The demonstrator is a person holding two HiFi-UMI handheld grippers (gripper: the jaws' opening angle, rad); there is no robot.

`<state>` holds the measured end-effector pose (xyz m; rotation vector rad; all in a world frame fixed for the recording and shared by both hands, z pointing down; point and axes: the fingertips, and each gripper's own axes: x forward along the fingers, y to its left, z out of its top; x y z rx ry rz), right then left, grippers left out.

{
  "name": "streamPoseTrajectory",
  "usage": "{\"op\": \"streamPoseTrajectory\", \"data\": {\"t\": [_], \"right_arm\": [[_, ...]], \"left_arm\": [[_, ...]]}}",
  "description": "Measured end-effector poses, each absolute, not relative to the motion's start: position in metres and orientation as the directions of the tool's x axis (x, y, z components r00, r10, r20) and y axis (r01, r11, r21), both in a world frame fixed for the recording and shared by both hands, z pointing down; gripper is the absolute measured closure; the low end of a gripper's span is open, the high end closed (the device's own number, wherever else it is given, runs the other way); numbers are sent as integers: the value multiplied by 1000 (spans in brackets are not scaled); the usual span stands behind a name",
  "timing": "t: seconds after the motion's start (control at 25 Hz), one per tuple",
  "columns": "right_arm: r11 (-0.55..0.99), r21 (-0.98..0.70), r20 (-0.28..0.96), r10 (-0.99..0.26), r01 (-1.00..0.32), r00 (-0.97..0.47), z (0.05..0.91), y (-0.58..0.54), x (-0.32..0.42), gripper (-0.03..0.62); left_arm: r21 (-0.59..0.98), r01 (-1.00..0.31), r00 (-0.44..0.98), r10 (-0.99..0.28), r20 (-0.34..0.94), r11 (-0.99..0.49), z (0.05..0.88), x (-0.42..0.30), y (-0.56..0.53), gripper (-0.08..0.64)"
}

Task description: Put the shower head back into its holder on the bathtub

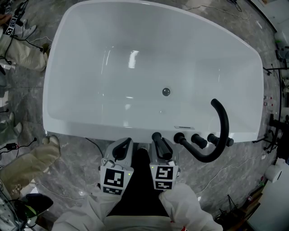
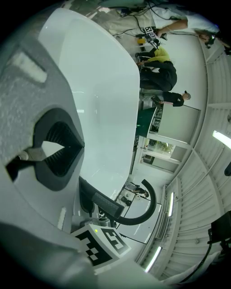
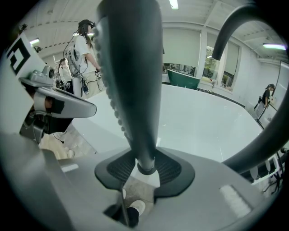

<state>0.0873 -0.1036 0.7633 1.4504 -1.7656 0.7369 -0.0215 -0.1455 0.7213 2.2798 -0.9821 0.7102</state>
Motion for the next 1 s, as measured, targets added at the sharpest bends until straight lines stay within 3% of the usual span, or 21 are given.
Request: {"op": "streamPoseTrajectory", "data": {"t": [1.0], "right_arm": [[166,-117,835,-517,-979,-188,763,-78,92,407]], "left_arm": [[229,-772,566,-476,673,-593,714,-20,-131,558]]}}
